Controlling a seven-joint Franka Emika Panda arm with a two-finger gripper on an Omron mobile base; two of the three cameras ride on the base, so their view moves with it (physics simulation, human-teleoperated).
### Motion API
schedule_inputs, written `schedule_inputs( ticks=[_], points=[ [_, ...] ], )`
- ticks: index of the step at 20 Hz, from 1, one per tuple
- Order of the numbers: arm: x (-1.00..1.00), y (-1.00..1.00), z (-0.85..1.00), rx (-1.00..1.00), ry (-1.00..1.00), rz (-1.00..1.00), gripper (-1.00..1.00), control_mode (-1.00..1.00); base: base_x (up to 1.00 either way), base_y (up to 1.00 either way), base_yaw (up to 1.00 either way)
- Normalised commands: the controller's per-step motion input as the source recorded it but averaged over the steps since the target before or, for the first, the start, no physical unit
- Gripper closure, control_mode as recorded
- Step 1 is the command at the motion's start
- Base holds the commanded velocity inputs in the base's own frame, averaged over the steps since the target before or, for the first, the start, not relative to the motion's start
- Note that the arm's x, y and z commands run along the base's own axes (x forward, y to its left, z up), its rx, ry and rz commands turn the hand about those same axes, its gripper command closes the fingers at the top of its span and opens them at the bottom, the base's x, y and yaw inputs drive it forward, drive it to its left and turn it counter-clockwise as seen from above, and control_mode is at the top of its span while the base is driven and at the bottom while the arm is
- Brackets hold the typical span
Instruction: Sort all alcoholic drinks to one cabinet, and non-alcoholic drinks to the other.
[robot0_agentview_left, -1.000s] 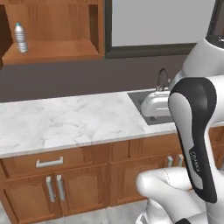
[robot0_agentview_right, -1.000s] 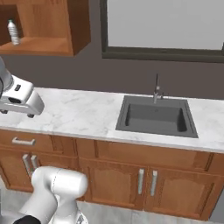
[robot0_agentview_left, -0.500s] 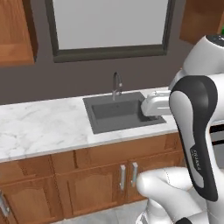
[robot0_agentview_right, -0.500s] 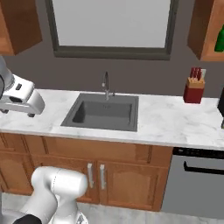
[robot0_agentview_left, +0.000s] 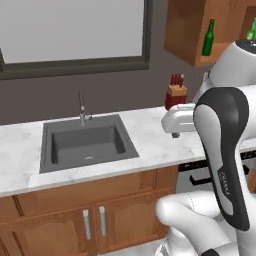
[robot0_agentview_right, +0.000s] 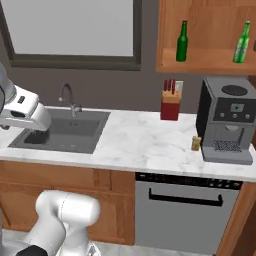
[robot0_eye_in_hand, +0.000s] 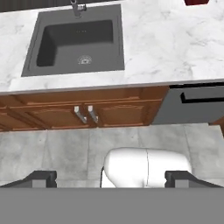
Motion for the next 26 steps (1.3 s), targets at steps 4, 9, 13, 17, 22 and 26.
schedule_inputs(
  ticks=[4,9,13,17,22,26],
  points=[
    [0.00,0.00,0.00,0.00,0.00,0.00,-1.00,1.00,0.43,-1.00,0.03],
    [0.00,0.00,0.00,0.00,0.00,0.00,-1.00,1.00,0.45,-0.94,0.04],
    [0.00,0.00,0.00,0.00,0.00,0.00,-1.00,1.00,0.50,-0.61,0.02],
    [0.00,0.00,0.00,0.00,0.00,0.00,-1.00,1.00,0.61,-0.28,0.00],
    [0.00,0.00,0.00,0.00,0.00,0.00,-1.00,1.00,0.48,-0.06,-0.03],
    [0.02,-0.03,0.00,0.00,0.00,-0.03,-1.00,-1.00,0.12,0.00,-0.02]
  ],
)
